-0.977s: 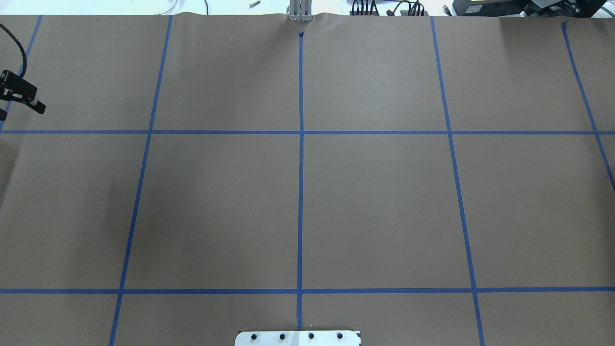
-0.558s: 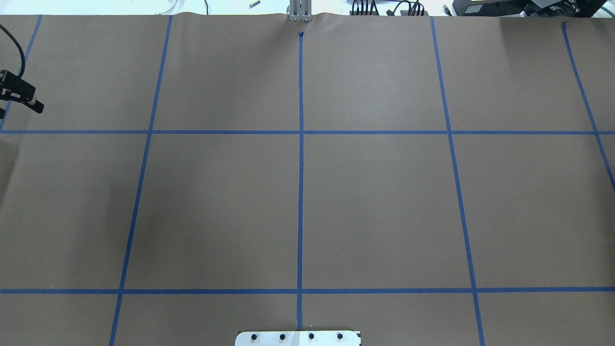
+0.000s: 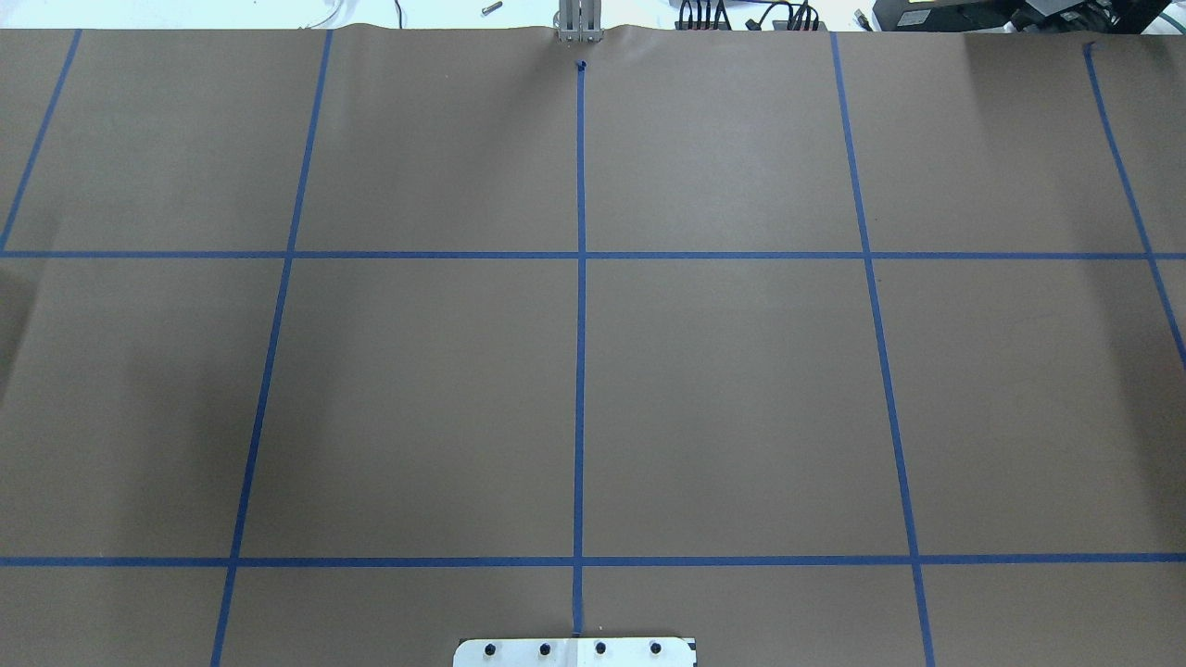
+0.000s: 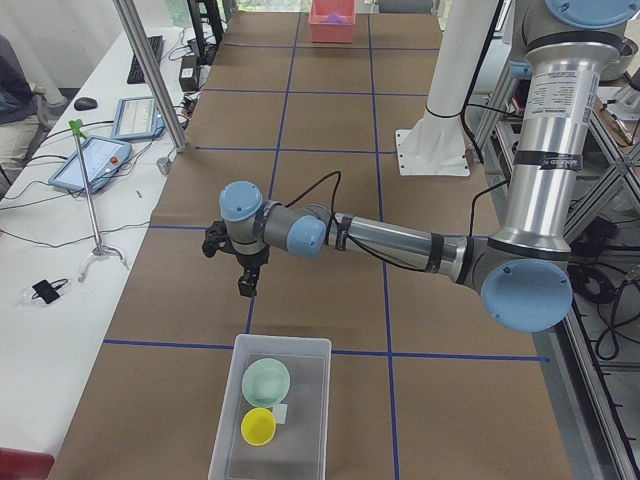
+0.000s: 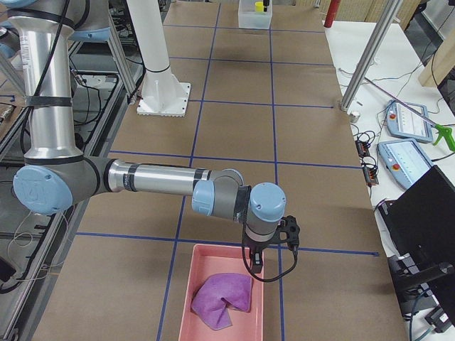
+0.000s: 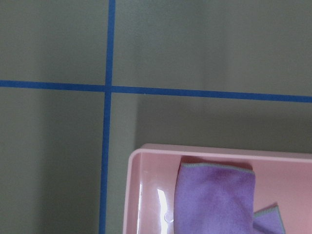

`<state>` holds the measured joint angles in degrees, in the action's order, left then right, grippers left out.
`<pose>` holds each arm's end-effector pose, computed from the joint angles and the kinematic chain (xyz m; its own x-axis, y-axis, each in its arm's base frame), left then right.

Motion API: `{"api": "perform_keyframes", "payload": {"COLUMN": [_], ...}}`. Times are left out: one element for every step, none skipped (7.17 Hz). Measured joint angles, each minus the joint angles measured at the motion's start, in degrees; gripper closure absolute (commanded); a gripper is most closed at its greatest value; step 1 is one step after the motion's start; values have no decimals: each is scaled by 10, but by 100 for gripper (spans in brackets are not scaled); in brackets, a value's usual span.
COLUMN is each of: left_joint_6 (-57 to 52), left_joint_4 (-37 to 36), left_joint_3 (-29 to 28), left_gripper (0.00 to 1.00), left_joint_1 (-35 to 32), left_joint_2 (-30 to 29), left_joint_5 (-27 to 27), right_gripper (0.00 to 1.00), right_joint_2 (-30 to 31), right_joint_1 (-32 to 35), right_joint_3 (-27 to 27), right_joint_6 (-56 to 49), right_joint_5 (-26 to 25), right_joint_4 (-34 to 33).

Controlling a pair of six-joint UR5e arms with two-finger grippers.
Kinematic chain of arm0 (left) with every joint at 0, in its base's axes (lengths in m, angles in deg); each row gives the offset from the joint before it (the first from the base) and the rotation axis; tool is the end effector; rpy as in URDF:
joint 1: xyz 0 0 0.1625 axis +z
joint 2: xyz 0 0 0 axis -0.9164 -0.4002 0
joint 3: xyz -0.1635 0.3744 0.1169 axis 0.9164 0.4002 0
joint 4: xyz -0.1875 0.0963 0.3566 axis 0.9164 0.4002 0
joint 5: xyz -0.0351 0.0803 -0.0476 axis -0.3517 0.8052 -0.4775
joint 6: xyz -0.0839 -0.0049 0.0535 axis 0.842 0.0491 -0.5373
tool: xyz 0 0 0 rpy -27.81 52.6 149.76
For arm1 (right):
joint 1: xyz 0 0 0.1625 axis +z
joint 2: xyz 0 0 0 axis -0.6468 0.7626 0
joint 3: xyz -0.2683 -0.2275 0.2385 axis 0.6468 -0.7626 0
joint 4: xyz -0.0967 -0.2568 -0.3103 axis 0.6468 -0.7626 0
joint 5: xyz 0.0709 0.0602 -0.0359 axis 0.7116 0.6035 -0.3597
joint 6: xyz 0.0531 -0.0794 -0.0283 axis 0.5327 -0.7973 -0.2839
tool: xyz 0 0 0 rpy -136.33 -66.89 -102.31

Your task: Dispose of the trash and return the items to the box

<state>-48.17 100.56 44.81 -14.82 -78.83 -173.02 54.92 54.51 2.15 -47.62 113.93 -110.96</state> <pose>0.0203 -0.5411 0.5648 0.6772 0.1970 -0.7090 -0.0771 0.9772 0.1979 0.1081 -0.4850 0.6733 0.7438 -0.0415 0.6671 0.0353 0.9991 0.0228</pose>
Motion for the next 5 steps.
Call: {"api": "perform_keyframes", "payload": {"left_joint_6": [-28,-39,-43,-44,-44], "left_joint_4": [-2,-4,-5,-5,-6], "left_joint_3": [1,3,11,32,56], "left_gripper": [3,3,3,3,3], "left_joint_1": [-36,-68,-92,-108,-116], "left_joint_2": [18,35,57,89,119], "left_joint_5": [-4,-17,-34,-43,-45], "right_gripper": [0,0,0,0,0], "right_joint_2": [-1,-1,-2,-1,-1], "right_joint_1": [-16,-26,-31,-33,-34], "right_joint_3": [0,0,-1,-1,-1], "right_joint_6": [18,26,29,31,31], "right_joint_5": [5,14,21,24,25], "right_joint_4": [13,18,19,20,21]}}
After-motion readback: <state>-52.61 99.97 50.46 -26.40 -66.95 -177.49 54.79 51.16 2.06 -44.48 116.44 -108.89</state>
